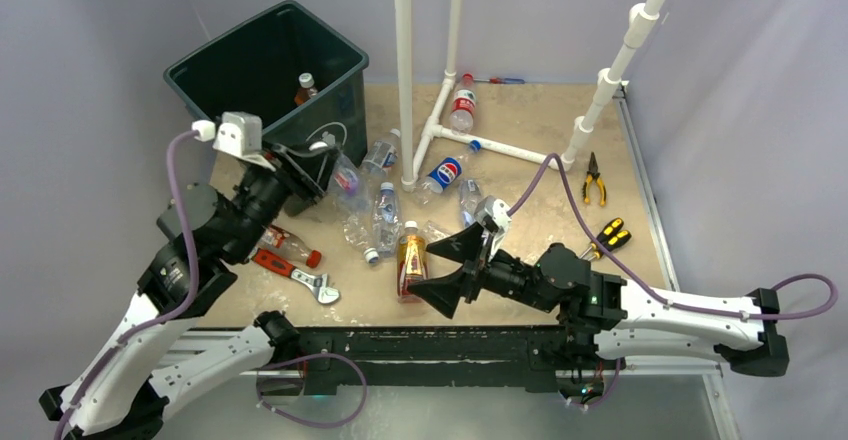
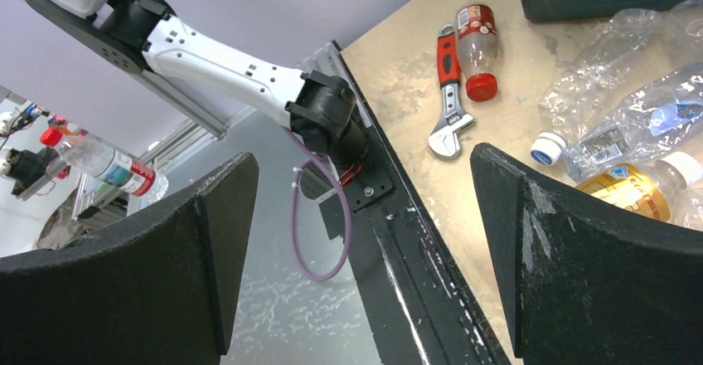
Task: Put the plastic bottles in the bin
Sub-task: Pick up the plastic bottle from the corner of the board, then place the plastic bottle in the trash bin.
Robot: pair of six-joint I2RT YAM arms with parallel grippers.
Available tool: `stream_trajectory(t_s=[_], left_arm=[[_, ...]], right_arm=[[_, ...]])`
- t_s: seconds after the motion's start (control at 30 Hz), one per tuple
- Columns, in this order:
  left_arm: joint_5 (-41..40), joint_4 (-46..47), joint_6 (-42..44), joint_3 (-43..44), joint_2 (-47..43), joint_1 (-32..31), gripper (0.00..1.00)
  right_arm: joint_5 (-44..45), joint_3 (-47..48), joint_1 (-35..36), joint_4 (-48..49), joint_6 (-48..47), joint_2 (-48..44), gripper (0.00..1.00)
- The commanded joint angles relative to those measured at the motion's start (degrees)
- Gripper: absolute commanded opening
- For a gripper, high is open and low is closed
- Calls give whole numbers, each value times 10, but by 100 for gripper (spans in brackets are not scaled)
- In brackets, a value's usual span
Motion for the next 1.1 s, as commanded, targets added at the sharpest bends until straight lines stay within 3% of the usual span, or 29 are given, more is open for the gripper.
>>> stream_trajectory(t_s=[0.0, 0.2, 0.5, 0.7, 0.93, 1.07], left_arm=[[-96, 28, 88, 90, 35, -2, 0], [-178, 132, 190, 163, 97, -2, 0], [-308, 273, 373, 277, 289, 14, 0], [-275, 250, 266, 347, 392, 178, 0], [-316, 360, 266, 306, 424, 227, 0], [-337, 345, 250, 297, 456, 249, 0]], right_arm=[[-7, -14, 2, 4, -15, -17, 99], [-2, -28, 1, 8, -18, -33, 99], [-3, -29, 1, 6, -34, -33, 99], [21, -11, 1, -6, -52, -23, 99], [57, -23, 1, 1, -62, -34, 99], [80, -39, 1, 12, -60, -34, 99]])
